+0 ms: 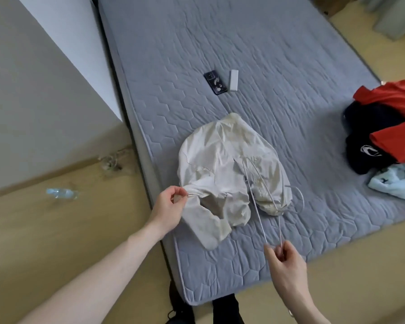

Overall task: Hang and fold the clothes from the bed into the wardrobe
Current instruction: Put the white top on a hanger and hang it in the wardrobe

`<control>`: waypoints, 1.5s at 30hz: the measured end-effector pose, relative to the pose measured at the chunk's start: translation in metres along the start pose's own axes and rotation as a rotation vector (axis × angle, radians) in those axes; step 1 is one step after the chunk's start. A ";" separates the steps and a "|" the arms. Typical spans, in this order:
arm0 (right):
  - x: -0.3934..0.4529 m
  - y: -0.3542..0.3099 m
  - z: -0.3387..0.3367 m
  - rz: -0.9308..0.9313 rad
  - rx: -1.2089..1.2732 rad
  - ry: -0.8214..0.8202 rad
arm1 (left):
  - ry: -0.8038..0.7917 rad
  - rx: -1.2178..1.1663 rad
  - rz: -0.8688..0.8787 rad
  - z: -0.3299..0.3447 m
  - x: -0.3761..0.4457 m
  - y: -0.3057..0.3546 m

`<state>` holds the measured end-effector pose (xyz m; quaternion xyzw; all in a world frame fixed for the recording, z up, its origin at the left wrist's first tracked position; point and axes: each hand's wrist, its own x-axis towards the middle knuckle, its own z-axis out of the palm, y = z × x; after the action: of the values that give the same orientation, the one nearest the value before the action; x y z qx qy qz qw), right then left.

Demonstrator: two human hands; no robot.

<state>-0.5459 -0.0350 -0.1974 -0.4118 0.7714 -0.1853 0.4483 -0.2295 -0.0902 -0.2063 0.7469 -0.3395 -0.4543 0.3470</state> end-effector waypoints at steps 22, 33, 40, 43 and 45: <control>-0.188 -0.127 0.019 -0.420 -0.289 -0.128 | -0.546 -0.390 0.225 -0.278 -0.305 0.254; -0.183 -0.143 0.058 -0.373 -0.383 -0.320 | -0.371 -0.468 0.316 -0.321 -0.324 0.276; -0.206 -0.077 0.069 0.121 -0.294 -0.391 | -0.311 -0.508 0.310 -0.323 -0.318 0.277; -0.200 -0.079 0.078 0.216 -0.148 -0.498 | -0.274 -0.530 0.309 -0.324 -0.316 0.280; -0.196 -0.092 0.082 0.283 -0.021 -0.592 | -0.264 -0.535 0.327 -0.323 -0.314 0.283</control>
<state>-0.3831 0.0743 -0.0752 -0.3410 0.6592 0.0145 0.6701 -0.1010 0.0863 0.2790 0.4998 -0.3657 -0.5585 0.5519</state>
